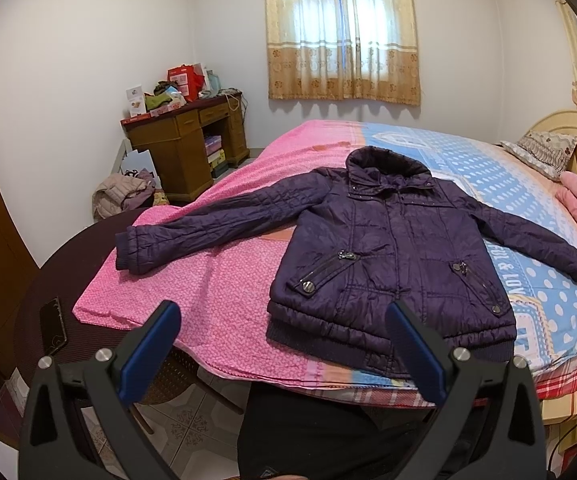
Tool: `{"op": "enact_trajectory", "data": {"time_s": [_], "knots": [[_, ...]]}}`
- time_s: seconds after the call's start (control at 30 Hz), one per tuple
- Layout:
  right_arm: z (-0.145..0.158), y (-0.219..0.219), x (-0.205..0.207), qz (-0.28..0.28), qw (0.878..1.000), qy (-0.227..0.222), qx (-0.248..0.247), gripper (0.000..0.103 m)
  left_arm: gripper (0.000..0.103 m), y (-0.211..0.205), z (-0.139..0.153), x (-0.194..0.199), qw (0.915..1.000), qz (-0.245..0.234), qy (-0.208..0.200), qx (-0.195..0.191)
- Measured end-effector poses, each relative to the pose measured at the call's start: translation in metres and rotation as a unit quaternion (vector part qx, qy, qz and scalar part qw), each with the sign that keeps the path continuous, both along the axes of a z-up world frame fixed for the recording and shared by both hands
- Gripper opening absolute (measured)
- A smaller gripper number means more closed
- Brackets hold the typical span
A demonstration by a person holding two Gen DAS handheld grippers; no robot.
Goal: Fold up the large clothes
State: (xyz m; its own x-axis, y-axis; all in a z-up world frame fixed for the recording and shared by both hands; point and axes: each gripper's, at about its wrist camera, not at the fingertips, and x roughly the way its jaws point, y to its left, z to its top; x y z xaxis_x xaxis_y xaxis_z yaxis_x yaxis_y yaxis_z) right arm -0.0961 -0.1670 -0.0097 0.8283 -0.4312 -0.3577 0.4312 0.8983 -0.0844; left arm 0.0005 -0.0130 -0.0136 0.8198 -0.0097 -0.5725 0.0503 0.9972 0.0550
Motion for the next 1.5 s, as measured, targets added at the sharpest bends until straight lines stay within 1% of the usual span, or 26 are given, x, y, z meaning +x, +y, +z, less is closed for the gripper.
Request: {"op": "enact_trajectory", "data": {"time_s": [0.53, 0.67, 0.73, 0.77, 0.8, 0.9, 0.93, 0.97, 1.0, 1.03, 1.1, 1.13, 1.17, 1.23, 1.27, 1.37, 1.5], "knots": [[-0.001, -0.003, 0.0, 0.012, 1.0, 0.005, 0.006, 0.102, 0.103, -0.003, -0.005, 0.003, 0.9998, -0.014, 0.011, 0.0], [-0.004, -0.015, 0.001, 0.043, 0.999, -0.024, 0.022, 0.102, 0.103, -0.002, -0.008, 0.01, 0.9991, -0.032, 0.025, -0.01], [-0.008, -0.03, 0.002, 0.044, 0.998, -0.047, 0.028, 0.102, 0.103, -0.001, -0.01, 0.016, 0.9985, -0.043, 0.031, -0.014], [-0.011, -0.043, 0.002, 0.041, 0.997, -0.062, 0.037, 0.102, 0.103, -0.001, -0.012, 0.021, 0.9984, -0.046, 0.032, -0.014], [-0.016, -0.058, 0.005, 0.037, 0.996, -0.066, 0.051, 0.102, 0.103, -0.001, -0.013, 0.025, 0.9984, -0.047, 0.029, -0.013], [-0.033, -0.108, 0.021, 0.002, 0.995, -0.024, 0.095, 0.102, 0.103, -0.004, -0.017, 0.039, 0.9982, -0.053, 0.026, -0.007], [-0.044, -0.134, 0.025, -0.017, 0.993, -0.011, 0.117, 0.102, 0.103, -0.007, -0.018, 0.046, 0.998, -0.056, 0.026, -0.004], [-0.05, -0.148, 0.027, -0.025, 0.991, -0.008, 0.128, 0.102, 0.103, -0.01, -0.02, 0.054, 0.9979, -0.06, 0.024, 0.0], [-0.059, -0.17, 0.029, -0.036, 0.988, -0.004, 0.148, 0.102, 0.103, -0.013, -0.021, 0.059, 0.9979, -0.06, 0.023, 0.004], [-0.07, -0.198, 0.031, -0.049, 0.982, -0.001, 0.181, 0.102, 0.103, -0.017, -0.023, 0.068, 0.9979, -0.059, 0.021, 0.012], [-0.085, -0.238, 0.029, -0.078, 0.969, -0.002, 0.236, 0.102, 0.103, -0.028, -0.027, 0.088, 0.9976, -0.064, 0.019, 0.019], [-0.096, -0.267, 0.027, -0.096, 0.956, -0.016, 0.276, 0.102, 0.103, -0.032, -0.029, 0.095, 0.9975, -0.063, 0.016, 0.025], [-0.101, -0.285, 0.025, -0.109, 0.95, -0.027, 0.292, 0.102, 0.103, -0.041, -0.033, 0.108, 0.9974, -0.062, 0.014, 0.035], [-0.111, -0.32, 0.02, -0.158, 0.938, -0.037, 0.305, 0.102, 0.103, -0.054, -0.039, 0.129, 0.9968, -0.069, 0.011, 0.04], [-0.114, -0.336, 0.019, -0.174, 0.935, -0.043, 0.305, 0.102, 0.103, -0.058, -0.042, 0.138, 0.9966, -0.068, 0.011, 0.044], [-0.117, -0.377, 0.024, -0.199, 0.928, -0.054, 0.311, 0.102, 0.103, -0.078, -0.055, 0.174, 0.996, -0.074, 0.02, 0.047], [-0.12, -0.423, 0.037, -0.225, 0.917, -0.068, 0.322, 0.102, 0.103, -0.098, -0.071, 0.206, 0.9954, -0.075, 0.025, 0.053]]}}
